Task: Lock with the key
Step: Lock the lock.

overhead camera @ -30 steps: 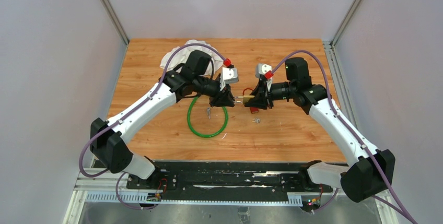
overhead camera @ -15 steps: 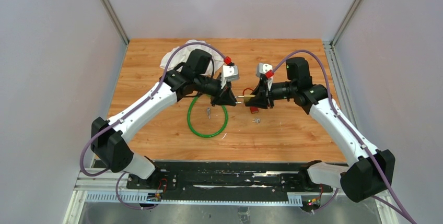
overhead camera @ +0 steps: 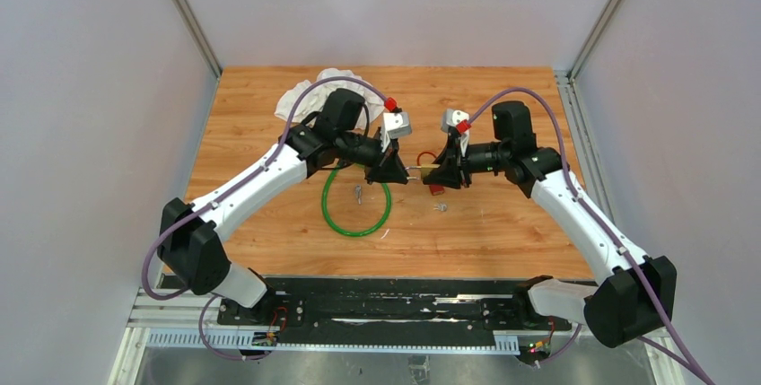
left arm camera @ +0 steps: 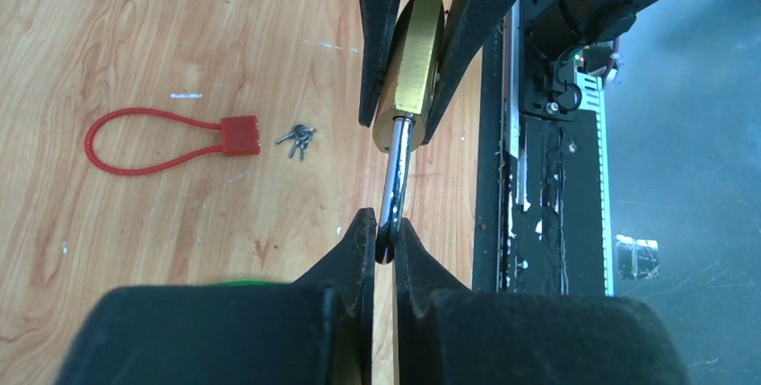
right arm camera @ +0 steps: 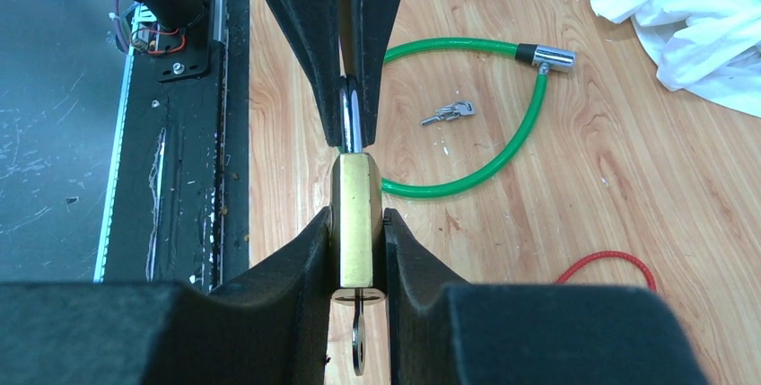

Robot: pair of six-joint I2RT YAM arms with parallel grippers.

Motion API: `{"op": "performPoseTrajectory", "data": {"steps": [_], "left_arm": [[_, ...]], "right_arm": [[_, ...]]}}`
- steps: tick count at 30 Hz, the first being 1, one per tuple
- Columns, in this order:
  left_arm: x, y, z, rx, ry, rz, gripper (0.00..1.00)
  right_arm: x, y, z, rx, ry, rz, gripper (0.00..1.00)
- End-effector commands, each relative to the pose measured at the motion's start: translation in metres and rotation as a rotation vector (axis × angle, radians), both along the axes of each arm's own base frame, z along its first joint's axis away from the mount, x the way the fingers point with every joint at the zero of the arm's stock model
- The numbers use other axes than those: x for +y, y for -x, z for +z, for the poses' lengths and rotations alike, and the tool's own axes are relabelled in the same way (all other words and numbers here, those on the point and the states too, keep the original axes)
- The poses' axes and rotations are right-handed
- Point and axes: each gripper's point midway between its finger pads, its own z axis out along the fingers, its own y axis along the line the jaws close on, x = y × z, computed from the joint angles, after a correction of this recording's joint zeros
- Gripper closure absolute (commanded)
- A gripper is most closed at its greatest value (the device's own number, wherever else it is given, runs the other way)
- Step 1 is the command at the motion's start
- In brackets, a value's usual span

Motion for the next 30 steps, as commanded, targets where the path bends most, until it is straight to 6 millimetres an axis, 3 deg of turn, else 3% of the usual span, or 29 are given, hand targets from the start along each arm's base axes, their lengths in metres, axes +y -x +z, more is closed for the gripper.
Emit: {"op": "performPoseTrajectory", "data": {"steps": [1,13,30], "left_arm": [[-0.016,-0.002,0.009,-0.052,0.079,-0.047,1.0],[-0.025,-0.002,0.014,-0.071,0.156,-0.042,1.0],[-0.035,0.001,0.031,-0.064,0.186,-0.023,1.0]], "right_arm": [[0.01,0.006,0.019,-0.047,-0.074,0.061,0.99],[0.016,0.009,0.015,-0.024,-0.084,0.08,0.99],[0.028,-0.003,0.006,-0.018,-0.129,0.033,0.99]]}}
